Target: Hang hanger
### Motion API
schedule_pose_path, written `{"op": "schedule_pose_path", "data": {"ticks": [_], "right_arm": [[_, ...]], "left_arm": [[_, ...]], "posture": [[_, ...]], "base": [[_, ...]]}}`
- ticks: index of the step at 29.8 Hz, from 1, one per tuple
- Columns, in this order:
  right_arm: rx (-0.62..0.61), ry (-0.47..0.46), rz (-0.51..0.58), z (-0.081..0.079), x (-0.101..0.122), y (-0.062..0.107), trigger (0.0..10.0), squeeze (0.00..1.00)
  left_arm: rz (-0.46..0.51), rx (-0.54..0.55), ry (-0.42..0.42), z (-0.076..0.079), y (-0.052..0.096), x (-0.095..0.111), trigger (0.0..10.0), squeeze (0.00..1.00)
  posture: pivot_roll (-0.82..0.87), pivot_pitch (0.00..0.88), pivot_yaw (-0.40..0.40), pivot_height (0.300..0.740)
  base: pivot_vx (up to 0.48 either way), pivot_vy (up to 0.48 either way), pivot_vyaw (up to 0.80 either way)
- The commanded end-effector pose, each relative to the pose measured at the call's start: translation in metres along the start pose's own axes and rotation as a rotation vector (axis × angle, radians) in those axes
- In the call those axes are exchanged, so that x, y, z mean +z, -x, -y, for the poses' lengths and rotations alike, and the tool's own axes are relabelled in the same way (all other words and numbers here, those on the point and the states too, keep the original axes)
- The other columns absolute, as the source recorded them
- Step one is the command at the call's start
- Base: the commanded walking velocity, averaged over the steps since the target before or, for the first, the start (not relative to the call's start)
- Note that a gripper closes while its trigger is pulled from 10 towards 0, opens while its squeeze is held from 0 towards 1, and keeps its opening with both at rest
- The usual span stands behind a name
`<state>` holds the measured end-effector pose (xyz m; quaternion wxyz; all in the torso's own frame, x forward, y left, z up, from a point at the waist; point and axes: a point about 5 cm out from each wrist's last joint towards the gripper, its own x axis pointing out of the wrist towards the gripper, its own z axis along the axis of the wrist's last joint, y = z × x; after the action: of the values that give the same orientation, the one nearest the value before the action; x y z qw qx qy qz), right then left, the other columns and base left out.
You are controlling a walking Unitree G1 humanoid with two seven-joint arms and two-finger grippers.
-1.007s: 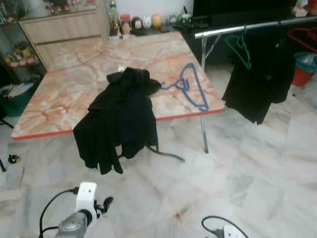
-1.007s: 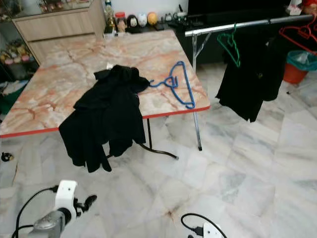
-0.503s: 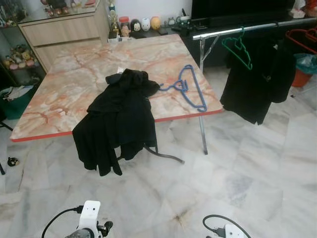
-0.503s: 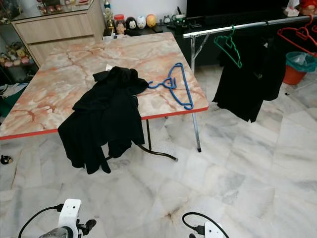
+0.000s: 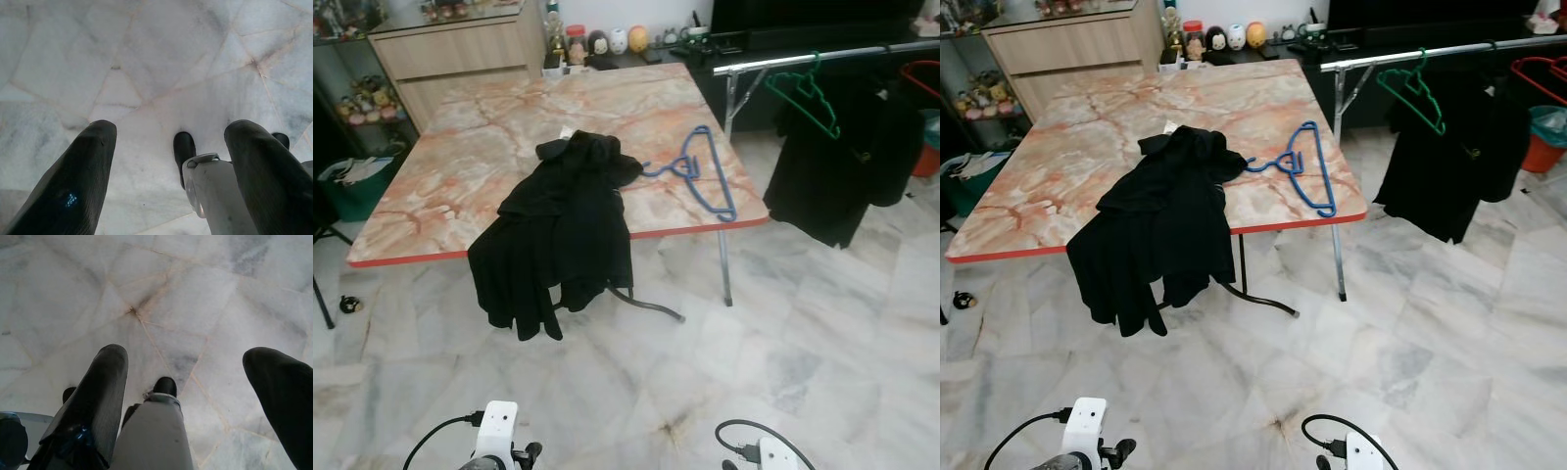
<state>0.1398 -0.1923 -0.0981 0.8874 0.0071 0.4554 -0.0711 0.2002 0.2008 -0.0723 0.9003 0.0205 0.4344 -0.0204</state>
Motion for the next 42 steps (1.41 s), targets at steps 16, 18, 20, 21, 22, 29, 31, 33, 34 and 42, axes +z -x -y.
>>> {"op": "schedule_pose_path", "data": {"ticks": [16, 18, 20, 21, 22, 29, 31, 33, 34, 42], "right_arm": [[0.009, 0.007, -0.010, -0.0026, -0.0016, 0.0002, 10.0, 0.00], [0.010, 0.007, -0.010, -0.0028, -0.0014, 0.0001, 10.0, 0.00], [0.010, 0.006, -0.010, -0.0030, -0.0013, 0.0001, 10.0, 0.00], [0.010, 0.006, -0.010, -0.0030, -0.0013, 0.0001, 10.0, 0.00], [0.010, 0.006, -0.010, -0.0031, -0.0013, 0.0000, 10.0, 0.00], [0.008, -0.006, -0.007, -0.0032, -0.0014, 0.0002, 10.0, 0.00], [0.008, -0.007, -0.007, -0.0033, -0.0014, 0.0002, 10.0, 0.00], [0.005, -0.014, -0.003, -0.0031, -0.0014, 0.0003, 10.0, 0.00], [0.005, -0.015, -0.002, -0.0031, -0.0014, 0.0003, 10.0, 0.00], [0.007, 0.003, -0.002, -0.0020, -0.0012, 0.0003, 10.0, 0.00]], "left_arm": [[0.000, 0.001, -0.028, -0.0019, 0.0004, -0.0002, 10.0, 0.00], [0.001, 0.001, -0.028, -0.0020, 0.0004, -0.0001, 10.0, 0.00], [0.001, 0.001, -0.026, -0.0022, 0.0004, 0.0001, 10.0, 0.00], [0.001, 0.001, -0.026, -0.0022, 0.0004, 0.0001, 10.0, 0.00], [0.002, 0.001, -0.026, -0.0023, 0.0004, 0.0001, 10.0, 0.00], [0.000, 0.000, -0.025, -0.0027, 0.0007, -0.0009, 10.0, 0.00], [0.000, 0.000, -0.024, -0.0027, 0.0007, -0.0010, 10.0, 0.00], [0.000, -0.001, -0.024, -0.0024, 0.0008, -0.0015, 10.0, 0.00], [0.000, -0.001, -0.024, -0.0024, 0.0008, -0.0016, 10.0, 0.00], [-0.001, -0.005, -0.022, -0.0004, 0.0007, -0.0023, 10.0, 0.00]], "posture": [[-0.02, 0.000, 0.063, 0.740], [-0.02, 0.000, 0.062, 0.740], [-0.02, 0.000, 0.063, 0.740], [-0.02, 0.000, 0.063, 0.740], [-0.02, 0.000, 0.063, 0.740], [-0.02, 0.003, 0.064, 0.740], [-0.02, 0.003, 0.064, 0.740], [-0.02, 0.006, 0.063, 0.740], [-0.02, 0.006, 0.063, 0.740], [-0.02, 0.010, 0.059, 0.740]], "base": [[0.000, -0.346, 0.00], [0.000, -0.375, 0.00], [0.000, -0.375, 0.00], [0.000, -0.375, 0.00], [0.000, -0.375, 0.00], [0.000, -0.374, 0.00], [0.000, -0.375, 0.00], [0.000, -0.371, 0.00], [0.000, -0.371, 0.00], [0.000, -0.377, 0.00]]}}
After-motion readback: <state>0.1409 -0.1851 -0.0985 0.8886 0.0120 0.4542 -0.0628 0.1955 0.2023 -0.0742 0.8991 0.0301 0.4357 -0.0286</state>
